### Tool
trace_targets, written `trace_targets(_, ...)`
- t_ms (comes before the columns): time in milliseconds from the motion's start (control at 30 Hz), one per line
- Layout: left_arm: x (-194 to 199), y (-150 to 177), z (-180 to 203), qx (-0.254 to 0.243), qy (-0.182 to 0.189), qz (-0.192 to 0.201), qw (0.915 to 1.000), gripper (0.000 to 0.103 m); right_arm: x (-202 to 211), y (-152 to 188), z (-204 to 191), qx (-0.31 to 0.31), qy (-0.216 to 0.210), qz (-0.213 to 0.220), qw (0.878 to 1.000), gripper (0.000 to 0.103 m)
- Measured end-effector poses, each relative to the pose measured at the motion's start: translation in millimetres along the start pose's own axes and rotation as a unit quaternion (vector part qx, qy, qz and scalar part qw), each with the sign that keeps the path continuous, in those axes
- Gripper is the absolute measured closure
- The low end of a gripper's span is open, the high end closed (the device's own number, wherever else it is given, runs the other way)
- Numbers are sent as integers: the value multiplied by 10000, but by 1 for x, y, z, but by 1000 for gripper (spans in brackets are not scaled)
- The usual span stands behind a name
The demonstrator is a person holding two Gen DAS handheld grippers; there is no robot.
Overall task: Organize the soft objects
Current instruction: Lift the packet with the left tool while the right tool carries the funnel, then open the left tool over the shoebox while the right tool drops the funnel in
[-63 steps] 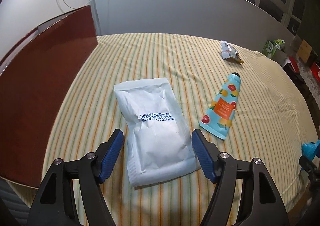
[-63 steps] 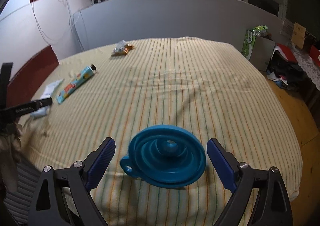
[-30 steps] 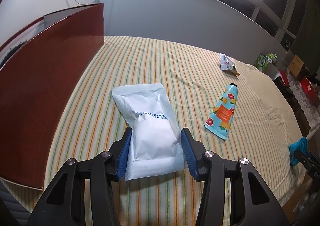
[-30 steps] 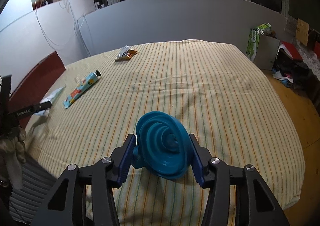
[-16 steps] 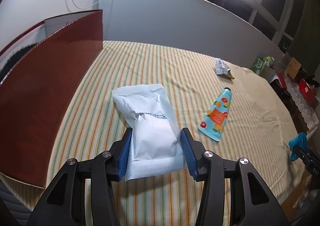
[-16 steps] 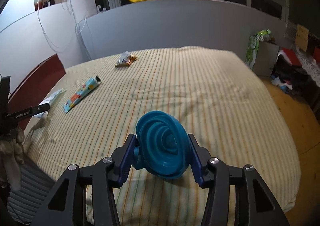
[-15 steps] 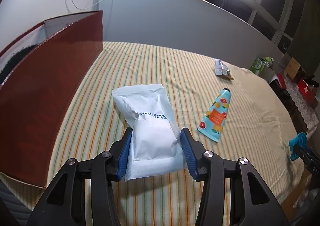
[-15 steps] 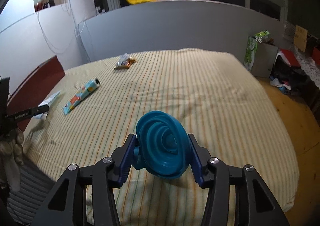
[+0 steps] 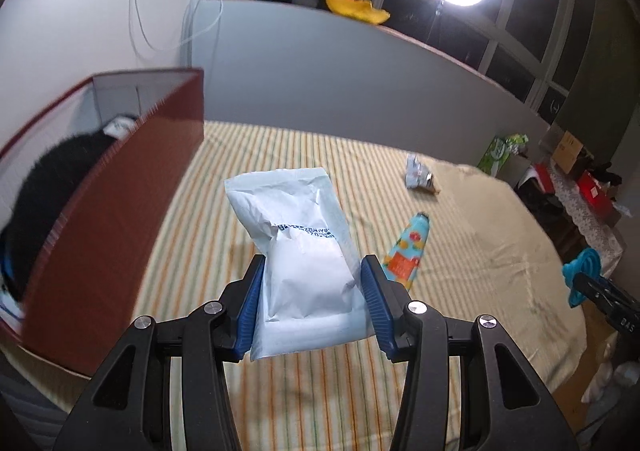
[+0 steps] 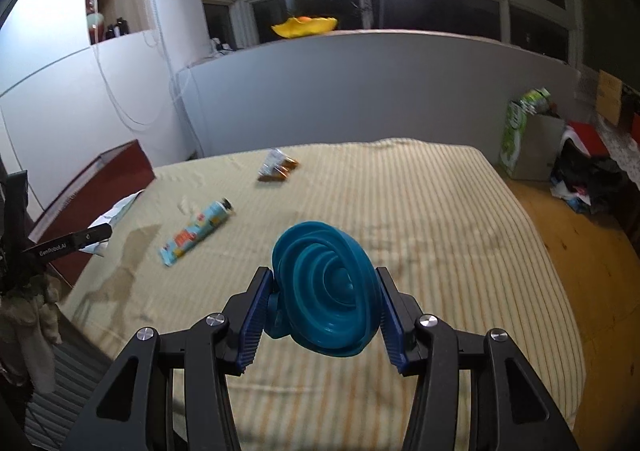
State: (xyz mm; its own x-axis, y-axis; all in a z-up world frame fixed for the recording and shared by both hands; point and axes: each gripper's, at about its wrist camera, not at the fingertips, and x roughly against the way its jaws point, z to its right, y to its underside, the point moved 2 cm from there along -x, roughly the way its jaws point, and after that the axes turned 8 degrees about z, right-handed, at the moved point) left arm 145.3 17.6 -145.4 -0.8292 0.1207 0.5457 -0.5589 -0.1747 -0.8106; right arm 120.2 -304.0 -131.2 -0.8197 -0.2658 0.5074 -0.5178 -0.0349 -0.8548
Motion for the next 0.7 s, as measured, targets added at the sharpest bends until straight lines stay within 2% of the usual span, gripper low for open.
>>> trace_targets(200, 26, -32, -20, -5, -82, 325, 9994, 57, -15, -46, -42, 260, -514, 186, 9982, 57)
trace_targets(400, 46, -70, -63, -38, -437, 578, 9974, 57, -42, -102, -111, 646, -1284, 250, 9893, 57)
trace_targets(533, 48, -89, -96, 158, -506, 515, 9973, 57, -62, -137, -162, 851, -1793, 261, 9798, 57)
trace_targets(700, 44, -104, -125, 122, -835, 487, 9952, 57, -96, -168, -223, 897, -2363, 105, 9675, 57)
